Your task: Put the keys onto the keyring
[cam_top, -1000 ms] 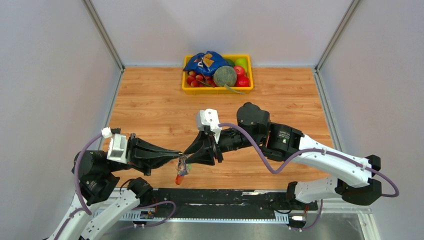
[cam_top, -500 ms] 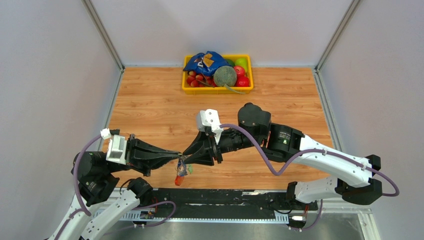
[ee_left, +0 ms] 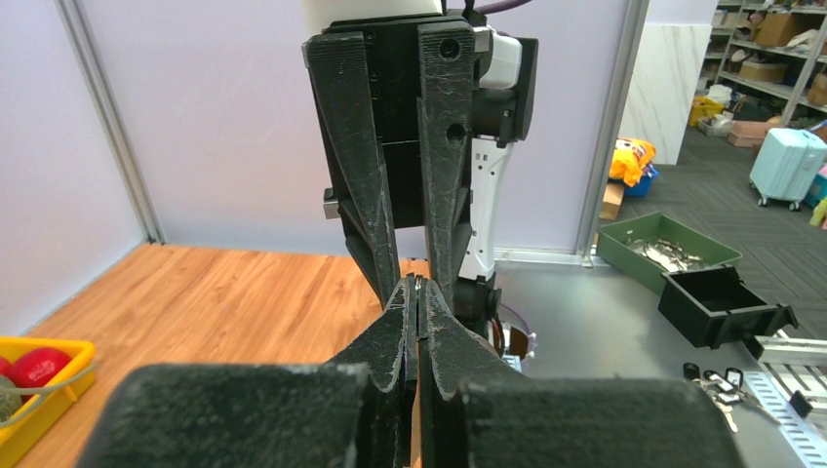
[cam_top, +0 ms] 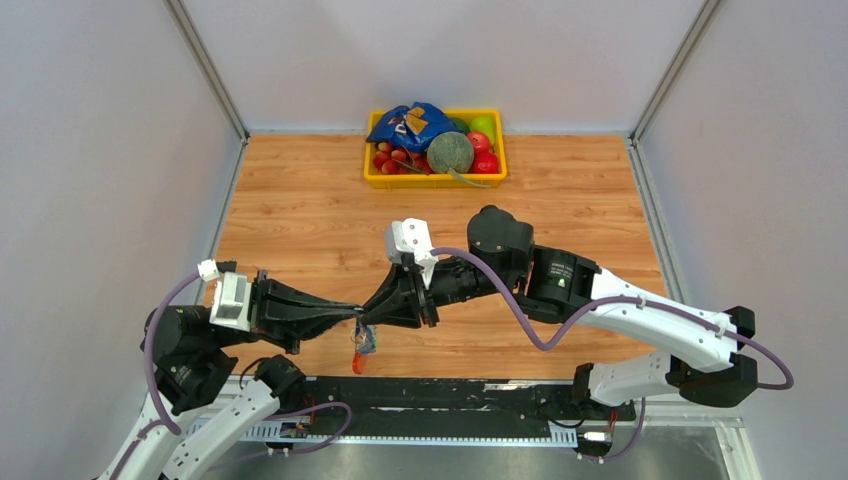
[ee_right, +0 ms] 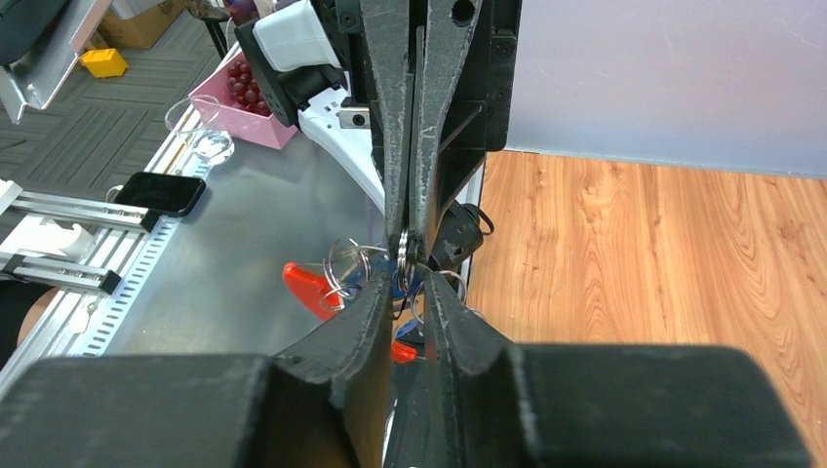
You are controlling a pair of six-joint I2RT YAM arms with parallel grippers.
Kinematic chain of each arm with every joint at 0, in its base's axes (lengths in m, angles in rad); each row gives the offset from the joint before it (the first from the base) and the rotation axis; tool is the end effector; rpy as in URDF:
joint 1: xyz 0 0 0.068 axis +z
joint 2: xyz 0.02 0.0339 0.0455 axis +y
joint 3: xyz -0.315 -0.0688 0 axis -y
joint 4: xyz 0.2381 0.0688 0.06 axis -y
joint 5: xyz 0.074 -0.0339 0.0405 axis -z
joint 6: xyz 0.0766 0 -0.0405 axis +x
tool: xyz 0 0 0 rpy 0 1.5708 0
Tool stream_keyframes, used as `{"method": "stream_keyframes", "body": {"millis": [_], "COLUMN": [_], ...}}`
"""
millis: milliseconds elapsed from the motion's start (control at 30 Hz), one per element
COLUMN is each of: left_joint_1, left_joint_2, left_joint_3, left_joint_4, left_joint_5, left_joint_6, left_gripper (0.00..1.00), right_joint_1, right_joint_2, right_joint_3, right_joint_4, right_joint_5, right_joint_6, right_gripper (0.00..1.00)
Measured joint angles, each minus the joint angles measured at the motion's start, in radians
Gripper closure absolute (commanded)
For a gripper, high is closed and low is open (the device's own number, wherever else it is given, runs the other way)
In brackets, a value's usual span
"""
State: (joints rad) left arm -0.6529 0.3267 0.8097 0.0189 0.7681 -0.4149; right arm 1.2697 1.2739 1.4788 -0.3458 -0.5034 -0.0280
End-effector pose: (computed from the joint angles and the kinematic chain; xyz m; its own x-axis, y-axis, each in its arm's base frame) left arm -0.0182 -0.0531 0.4404 -0.0214 -0.3486 -0.9370 0.9967 0.0664 -0.0475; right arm 0.0503 0.2864 0.5021 -0.0142 -0.1286 -0.9916 -0.9790 -0.2000 0.0400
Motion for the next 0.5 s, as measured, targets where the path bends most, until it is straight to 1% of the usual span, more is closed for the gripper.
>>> {"method": "stream_keyframes", "body": {"millis": [100,167,200,500], "left_joint_1": [0.000,0.000,0.000,0.000], "left_joint_2": [0.000,0.000,0.000,-0.003], "left_joint_3": [0.000,0.000,0.000,0.000], "left_joint_4": [0.000,0.000,0.000,0.000], "left_joint_5": [-0.003,-0.003,-0.002,-0.006], "left_joint_6": [0.000,0.000,0.000,-0.003], "left_gripper": [1.00,1.00,1.00,1.00], "right_joint_1": [0.001,0.005,0.006,0.015], "right_joint_2": [0.000,0.000,0.000,0.000], "right_joint_3": [0.000,0.000,0.000,0.001], "right_joint_4": [0.000,0.001,0.001,0.004], "right_joint_5": [0.000,0.001,0.003,0.028], "right_joint_6": [0.000,0.000,0.000,0.000], "right_gripper": [0.88,0.98,1.00,1.00]}}
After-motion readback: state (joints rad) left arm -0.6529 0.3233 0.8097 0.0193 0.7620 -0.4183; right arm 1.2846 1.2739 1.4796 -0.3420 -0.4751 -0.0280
